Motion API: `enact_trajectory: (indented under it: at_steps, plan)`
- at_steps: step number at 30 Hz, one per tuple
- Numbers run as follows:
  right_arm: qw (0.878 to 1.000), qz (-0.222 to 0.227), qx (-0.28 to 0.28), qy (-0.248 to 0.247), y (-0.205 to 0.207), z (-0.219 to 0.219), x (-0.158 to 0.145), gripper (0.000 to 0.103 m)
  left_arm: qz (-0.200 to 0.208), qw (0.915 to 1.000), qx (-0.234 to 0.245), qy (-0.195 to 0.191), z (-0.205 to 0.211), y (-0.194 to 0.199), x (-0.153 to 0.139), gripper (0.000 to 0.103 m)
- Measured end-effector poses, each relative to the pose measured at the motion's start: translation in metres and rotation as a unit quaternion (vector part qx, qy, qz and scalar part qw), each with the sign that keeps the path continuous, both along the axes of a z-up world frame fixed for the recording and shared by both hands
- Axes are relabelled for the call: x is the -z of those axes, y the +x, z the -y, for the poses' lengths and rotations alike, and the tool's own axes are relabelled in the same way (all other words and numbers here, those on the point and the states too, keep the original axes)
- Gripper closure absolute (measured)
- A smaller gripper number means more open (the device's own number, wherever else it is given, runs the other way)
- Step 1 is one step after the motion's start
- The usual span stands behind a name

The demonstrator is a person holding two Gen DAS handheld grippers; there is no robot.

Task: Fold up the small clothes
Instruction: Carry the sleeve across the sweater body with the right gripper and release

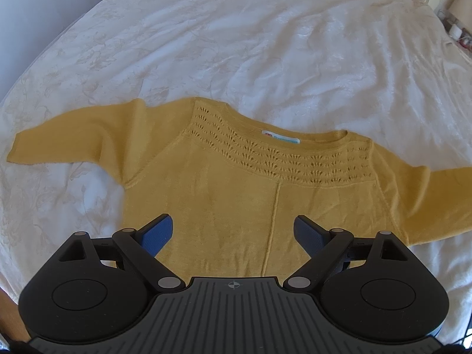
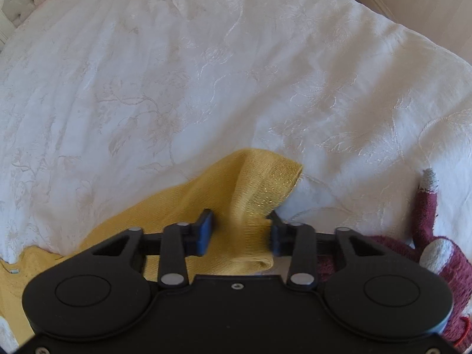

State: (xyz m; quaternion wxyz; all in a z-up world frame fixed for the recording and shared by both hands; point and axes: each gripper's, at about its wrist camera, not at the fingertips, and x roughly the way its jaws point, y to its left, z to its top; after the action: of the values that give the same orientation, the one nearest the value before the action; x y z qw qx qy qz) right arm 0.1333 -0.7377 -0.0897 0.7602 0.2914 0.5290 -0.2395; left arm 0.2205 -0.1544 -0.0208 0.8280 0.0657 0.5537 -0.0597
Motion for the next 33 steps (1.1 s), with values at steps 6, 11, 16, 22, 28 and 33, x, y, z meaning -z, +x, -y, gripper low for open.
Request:
enact_trajectory:
  at_steps: [6,11,16,22,28,33]
  plan:
    - [0.998,0.070,-0.002,0.002,0.008,-0.047,-0.040,0.076,0.009,0.9999,0.004,-0.012,-0.023,0.002,-0.001,0.013]
    - [0.990,0.127,-0.053,0.010,0.033,-0.121,-0.080,0.078,0.010,0.9998,0.003,-0.017,-0.054,0.007,0.000,0.013]
    - [0.976,0.177,-0.116,0.044,0.066,-0.215,-0.104,0.078,0.017,0.9998,-0.001,-0.009,-0.093,0.009,-0.001,0.013]
    - [0.956,0.207,-0.184,0.093,0.100,-0.328,-0.097,0.078,0.008,0.9999,-0.012,0.003,-0.141,0.011,0.004,0.013]
    - [0.952,0.185,-0.214,0.116,0.124,-0.427,-0.051,0.078,0.003,0.9997,-0.019,0.013,-0.176,0.011,0.008,0.013]
    - [0.957,0.146,-0.227,0.104,0.131,-0.494,-0.009,0.078,0.003,0.9995,-0.021,0.022,-0.200,0.013,0.009,0.013]
